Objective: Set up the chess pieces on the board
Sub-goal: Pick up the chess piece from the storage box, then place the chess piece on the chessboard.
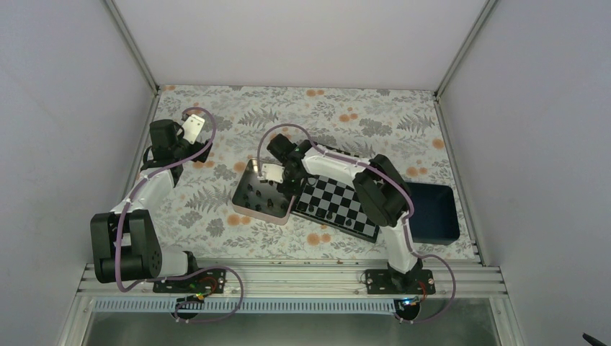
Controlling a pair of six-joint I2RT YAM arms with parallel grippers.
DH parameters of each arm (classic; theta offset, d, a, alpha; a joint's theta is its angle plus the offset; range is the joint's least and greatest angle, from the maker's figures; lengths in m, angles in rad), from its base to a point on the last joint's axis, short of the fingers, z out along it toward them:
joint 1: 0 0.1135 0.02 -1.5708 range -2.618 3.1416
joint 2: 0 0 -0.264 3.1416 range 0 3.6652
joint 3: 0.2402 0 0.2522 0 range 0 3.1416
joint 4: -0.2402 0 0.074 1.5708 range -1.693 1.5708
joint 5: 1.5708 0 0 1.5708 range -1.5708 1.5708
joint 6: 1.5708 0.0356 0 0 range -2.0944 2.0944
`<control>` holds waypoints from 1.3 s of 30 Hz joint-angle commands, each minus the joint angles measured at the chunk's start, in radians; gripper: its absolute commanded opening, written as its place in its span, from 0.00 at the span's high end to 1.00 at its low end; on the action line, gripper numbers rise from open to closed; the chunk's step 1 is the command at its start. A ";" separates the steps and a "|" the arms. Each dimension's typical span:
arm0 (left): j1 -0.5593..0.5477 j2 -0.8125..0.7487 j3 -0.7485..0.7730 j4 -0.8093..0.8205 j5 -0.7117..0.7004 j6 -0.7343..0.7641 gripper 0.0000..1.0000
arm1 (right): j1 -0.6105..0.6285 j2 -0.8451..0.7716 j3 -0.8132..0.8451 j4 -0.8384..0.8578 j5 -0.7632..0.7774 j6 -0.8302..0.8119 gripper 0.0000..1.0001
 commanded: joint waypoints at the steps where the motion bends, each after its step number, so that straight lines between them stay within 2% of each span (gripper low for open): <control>1: 0.005 -0.015 -0.015 0.024 0.008 0.013 0.00 | 0.019 0.021 0.021 -0.014 -0.018 -0.012 0.78; 5: 0.005 -0.014 -0.014 0.024 0.009 0.013 0.00 | 0.020 -0.014 0.019 0.002 -0.024 -0.002 0.87; 8: 0.005 -0.015 -0.014 0.025 0.009 0.012 0.00 | 0.020 -0.065 0.016 -0.002 -0.016 0.011 0.91; 16: 0.005 -0.018 -0.008 0.023 0.004 0.012 0.00 | -0.040 -0.343 -0.042 -0.078 0.005 0.048 0.93; 22: 0.005 -0.025 -0.008 0.021 0.001 0.009 0.00 | -0.256 -0.637 -0.284 -0.116 0.023 0.015 0.92; 28: 0.005 -0.019 -0.003 0.018 0.004 0.005 0.00 | -0.463 -0.924 -0.581 -0.117 -0.016 -0.126 0.93; 33: 0.005 -0.022 0.002 0.007 0.005 0.002 0.00 | -0.505 -1.080 -0.752 -0.155 -0.046 -0.210 0.94; 39: 0.006 -0.014 0.004 0.004 0.000 0.004 0.00 | -0.507 -1.102 -0.883 -0.173 -0.047 -0.259 0.94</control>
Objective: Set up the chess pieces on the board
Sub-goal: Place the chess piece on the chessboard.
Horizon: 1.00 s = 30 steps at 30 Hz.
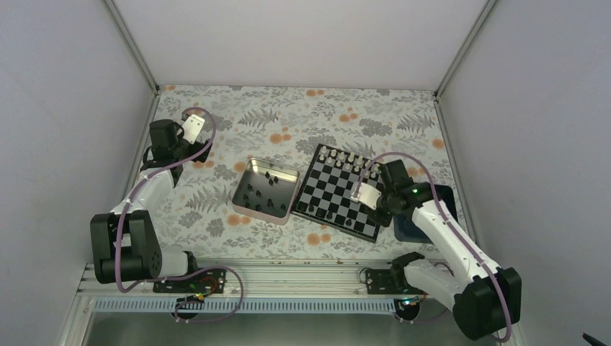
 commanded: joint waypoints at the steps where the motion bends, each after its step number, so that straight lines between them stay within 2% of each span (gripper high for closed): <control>1: 0.005 -0.007 0.003 0.007 0.000 0.002 0.00 | -0.006 -0.009 -0.097 -0.003 -0.020 -0.080 0.94; 17: 0.005 0.029 0.009 -0.001 -0.001 0.021 0.00 | -0.018 0.018 -0.164 -0.012 -0.071 -0.194 0.94; 30: -0.008 0.049 0.023 -0.022 0.000 0.028 0.00 | -0.018 0.088 -0.158 -0.004 -0.094 -0.209 0.92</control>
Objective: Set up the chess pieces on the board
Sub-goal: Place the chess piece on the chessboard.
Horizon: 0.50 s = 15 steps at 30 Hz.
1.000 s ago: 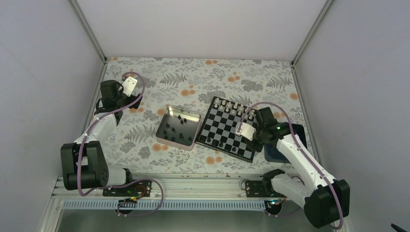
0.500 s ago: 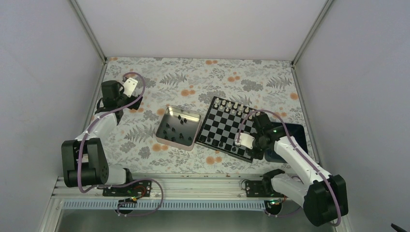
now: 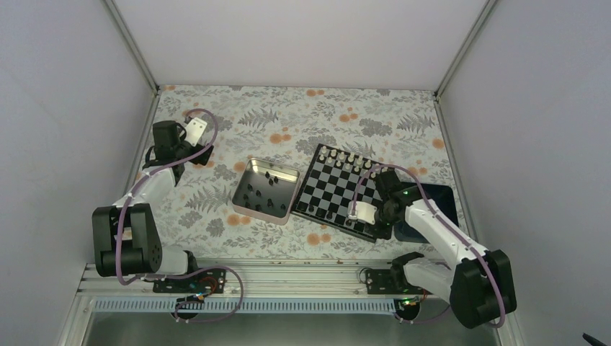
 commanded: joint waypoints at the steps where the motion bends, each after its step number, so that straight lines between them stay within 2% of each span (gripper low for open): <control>1: -0.006 0.007 0.023 -0.009 0.009 0.010 0.00 | -0.011 0.016 0.003 0.001 -0.029 -0.021 0.92; 15: -0.013 0.006 0.019 -0.007 0.006 0.013 0.00 | -0.014 0.044 -0.011 0.050 0.002 -0.008 0.92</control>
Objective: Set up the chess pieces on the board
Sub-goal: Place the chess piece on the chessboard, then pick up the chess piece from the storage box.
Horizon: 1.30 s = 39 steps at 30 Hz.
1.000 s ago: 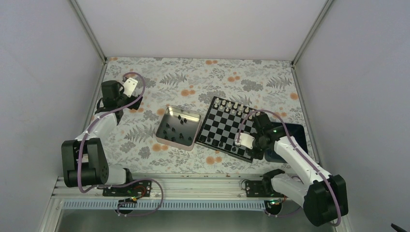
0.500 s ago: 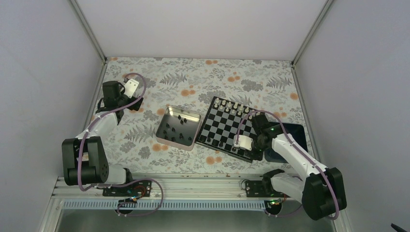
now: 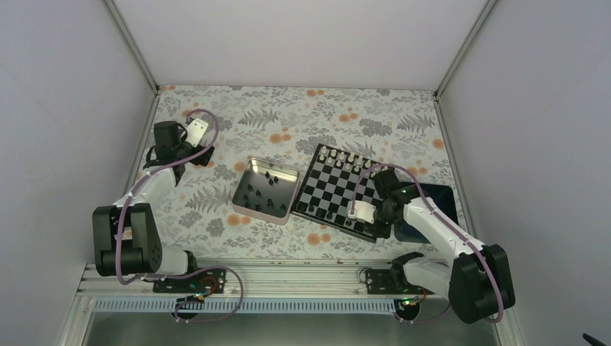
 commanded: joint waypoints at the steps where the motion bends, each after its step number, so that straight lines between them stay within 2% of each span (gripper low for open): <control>1: -0.004 0.002 0.018 0.009 0.006 0.010 0.00 | -0.013 0.009 -0.011 0.028 0.002 -0.007 0.92; 16: -0.008 0.008 0.018 0.003 0.018 0.015 0.00 | -0.016 0.039 -0.001 0.018 0.018 0.006 0.88; 21: -0.010 0.007 0.016 0.001 0.020 0.017 0.00 | -0.017 0.029 0.033 -0.005 0.013 0.018 0.79; 25: -0.011 0.005 0.016 0.000 0.020 0.017 0.00 | -0.018 0.010 0.082 -0.030 0.029 0.029 0.63; 32: -0.018 0.003 0.019 -0.010 0.008 0.017 0.00 | -0.007 0.046 0.290 -0.047 -0.003 0.047 0.52; 39: -0.023 -0.015 0.019 -0.016 -0.011 0.023 0.00 | 0.129 0.294 0.575 0.056 -0.024 0.206 0.49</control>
